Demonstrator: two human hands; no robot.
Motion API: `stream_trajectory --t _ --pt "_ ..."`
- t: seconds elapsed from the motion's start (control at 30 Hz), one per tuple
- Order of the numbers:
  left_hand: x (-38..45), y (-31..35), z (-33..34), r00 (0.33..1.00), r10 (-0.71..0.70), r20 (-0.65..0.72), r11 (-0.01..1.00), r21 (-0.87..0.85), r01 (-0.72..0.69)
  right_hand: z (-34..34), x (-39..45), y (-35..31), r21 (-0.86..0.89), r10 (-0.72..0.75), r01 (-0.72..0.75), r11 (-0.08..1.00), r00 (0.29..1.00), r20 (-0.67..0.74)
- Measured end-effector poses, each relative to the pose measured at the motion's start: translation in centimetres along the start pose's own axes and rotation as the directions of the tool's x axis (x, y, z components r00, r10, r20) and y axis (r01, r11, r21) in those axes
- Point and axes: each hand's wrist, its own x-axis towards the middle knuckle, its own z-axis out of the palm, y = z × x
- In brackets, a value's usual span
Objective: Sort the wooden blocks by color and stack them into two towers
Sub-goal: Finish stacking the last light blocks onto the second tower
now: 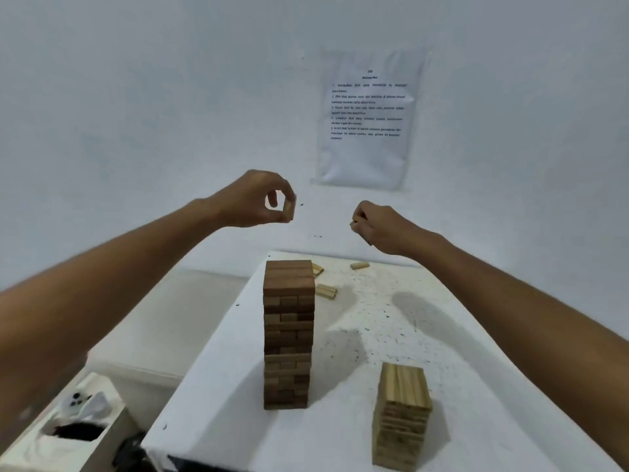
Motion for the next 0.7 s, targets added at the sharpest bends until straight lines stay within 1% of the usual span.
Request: stream_trajectory --t 0.13,0.2,0.37,0.43,0.5,0.57,0.7 --pt "-0.2 5.1 -2.8 0.996 0.077 -0.041 0.997 0.006 -0.076 -2.7 -4.0 -2.3 -0.023 -0.021 0.02 1.0 0.999 -0.042" --pt "-0.1 8.1 -3.5 0.993 0.113 -0.045 0.993 -0.024 -0.114 -3.8 -6.2 -3.1 -0.04 -0.034 0.031 0.999 0.997 -0.073" --pt "-0.4 16.3 -2.1 0.966 0.256 -0.024 0.959 -0.118 -0.257 -5.7 -11.4 -2.7 -0.079 0.005 -0.017 0.997 0.989 -0.146" --pt "-0.7 19.1 -0.2 0.955 0.295 -0.012 0.942 -0.161 -0.293 -6.2 -13.6 -1.6 -0.066 0.062 -0.074 0.995 0.984 -0.168" --pt "-1.3 21.6 2.4 0.952 0.306 0.007 0.932 -0.204 -0.298 -6.4 -16.2 -0.1 -0.036 0.144 -0.152 0.988 0.975 -0.17" --pt "-1.9 23.9 5.4 0.951 0.307 0.028 0.923 -0.25 -0.291 -6.4 -18.9 1.8 -0.003 0.238 -0.241 0.97 0.958 -0.159" --pt "-3.8 27.1 11.6 0.961 0.265 0.081 0.916 -0.332 -0.225 -5.2 -24.1 5.0 0.115 0.405 -0.394 0.912 0.909 -0.097"
